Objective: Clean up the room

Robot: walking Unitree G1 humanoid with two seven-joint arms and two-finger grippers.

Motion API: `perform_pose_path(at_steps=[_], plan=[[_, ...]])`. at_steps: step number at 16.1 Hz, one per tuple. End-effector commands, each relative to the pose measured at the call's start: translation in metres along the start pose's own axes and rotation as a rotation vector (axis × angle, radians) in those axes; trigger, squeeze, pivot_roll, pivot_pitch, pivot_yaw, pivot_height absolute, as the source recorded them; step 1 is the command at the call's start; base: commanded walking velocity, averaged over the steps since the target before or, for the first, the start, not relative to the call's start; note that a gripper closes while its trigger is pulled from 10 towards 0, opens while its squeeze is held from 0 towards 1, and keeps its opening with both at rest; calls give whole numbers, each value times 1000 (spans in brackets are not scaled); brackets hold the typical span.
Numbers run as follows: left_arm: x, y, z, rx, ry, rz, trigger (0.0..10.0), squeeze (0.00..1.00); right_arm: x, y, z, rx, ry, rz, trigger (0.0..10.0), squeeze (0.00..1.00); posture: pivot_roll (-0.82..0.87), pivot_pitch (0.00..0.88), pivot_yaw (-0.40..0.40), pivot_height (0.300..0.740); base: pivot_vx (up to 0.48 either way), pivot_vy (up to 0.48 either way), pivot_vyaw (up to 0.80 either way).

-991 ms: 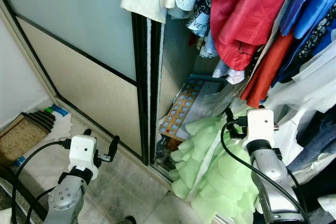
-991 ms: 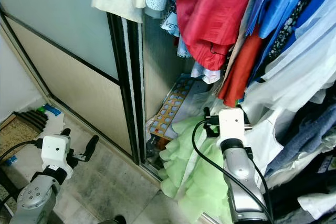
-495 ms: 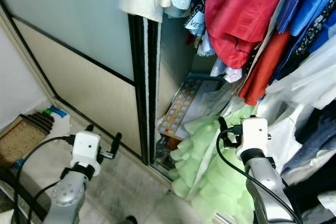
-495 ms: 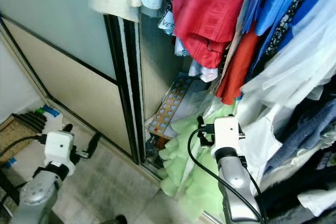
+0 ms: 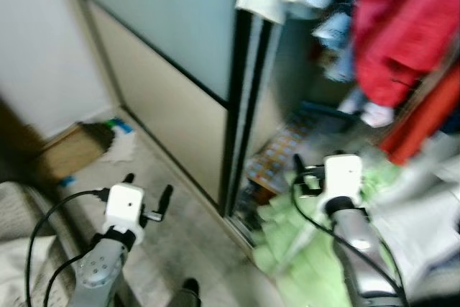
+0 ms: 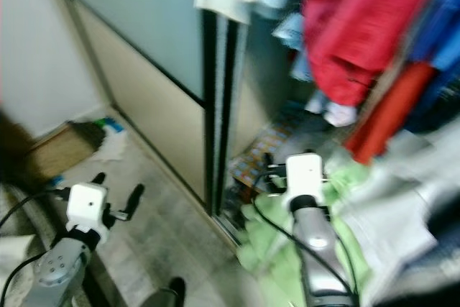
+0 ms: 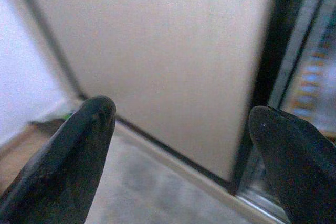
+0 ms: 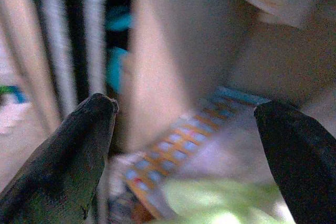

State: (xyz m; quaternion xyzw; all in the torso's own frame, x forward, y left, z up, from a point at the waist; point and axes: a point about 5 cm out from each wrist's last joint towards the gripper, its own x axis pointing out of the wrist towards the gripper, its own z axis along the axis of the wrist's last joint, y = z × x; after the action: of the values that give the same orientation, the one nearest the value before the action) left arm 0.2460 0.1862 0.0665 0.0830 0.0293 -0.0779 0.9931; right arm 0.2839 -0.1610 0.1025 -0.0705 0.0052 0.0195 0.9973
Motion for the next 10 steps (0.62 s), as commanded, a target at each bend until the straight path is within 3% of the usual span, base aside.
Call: perform_pose_path(at_steps=[1,7,10], plan=[[-1,-1,-2,11,6,16,10000,0,1,-6,-3,-2,12,-14,10000,0,-15,137,-24,740,0,0,800],[1,-5,0,-10,3,24,10000,0,6,-3,0,4,-4,6,10000,0,-11,132,-26,740,0,0,800],[-1,-3,2,-23,-2,74,10000,0,6,-2,-2,23,2,16,10000,0,-7,130,-40,740,0,0,0]])
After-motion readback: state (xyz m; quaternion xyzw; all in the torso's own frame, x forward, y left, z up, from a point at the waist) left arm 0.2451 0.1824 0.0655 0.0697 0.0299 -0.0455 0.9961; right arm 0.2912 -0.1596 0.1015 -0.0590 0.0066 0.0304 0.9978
